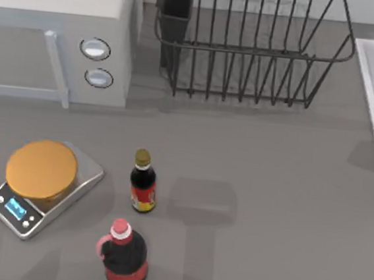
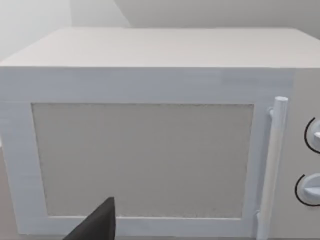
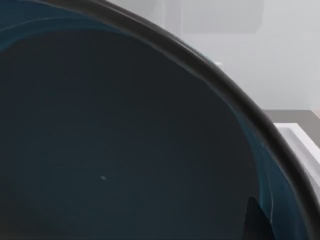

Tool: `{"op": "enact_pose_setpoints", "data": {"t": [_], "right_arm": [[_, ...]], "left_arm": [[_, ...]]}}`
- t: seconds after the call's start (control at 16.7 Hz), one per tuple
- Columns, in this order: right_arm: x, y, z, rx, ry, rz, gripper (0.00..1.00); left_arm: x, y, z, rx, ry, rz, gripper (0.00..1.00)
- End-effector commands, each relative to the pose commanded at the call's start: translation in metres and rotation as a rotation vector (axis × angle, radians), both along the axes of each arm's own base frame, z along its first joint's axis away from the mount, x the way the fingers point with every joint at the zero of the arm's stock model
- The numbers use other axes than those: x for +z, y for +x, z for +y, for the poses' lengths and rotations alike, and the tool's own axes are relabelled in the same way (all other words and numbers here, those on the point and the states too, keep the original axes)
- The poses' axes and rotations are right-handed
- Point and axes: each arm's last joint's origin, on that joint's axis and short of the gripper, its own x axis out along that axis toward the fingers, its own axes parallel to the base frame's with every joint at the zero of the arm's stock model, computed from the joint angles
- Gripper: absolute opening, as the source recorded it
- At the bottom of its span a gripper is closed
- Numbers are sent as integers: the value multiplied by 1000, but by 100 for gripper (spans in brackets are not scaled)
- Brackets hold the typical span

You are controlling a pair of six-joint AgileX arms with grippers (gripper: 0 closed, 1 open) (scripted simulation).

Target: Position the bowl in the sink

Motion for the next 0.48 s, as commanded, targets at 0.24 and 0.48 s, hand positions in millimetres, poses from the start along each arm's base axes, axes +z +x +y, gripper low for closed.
{"op": "enact_pose_setpoints", "data": {"t": [0.24, 0.48], "right_arm": [[0, 0, 0, 0, 0, 0, 53], [0, 0, 0, 0, 0, 0, 83]], "left_arm": [[0, 0, 0, 0, 0, 0, 100], [0, 0, 0, 0, 0, 0, 100]]}}
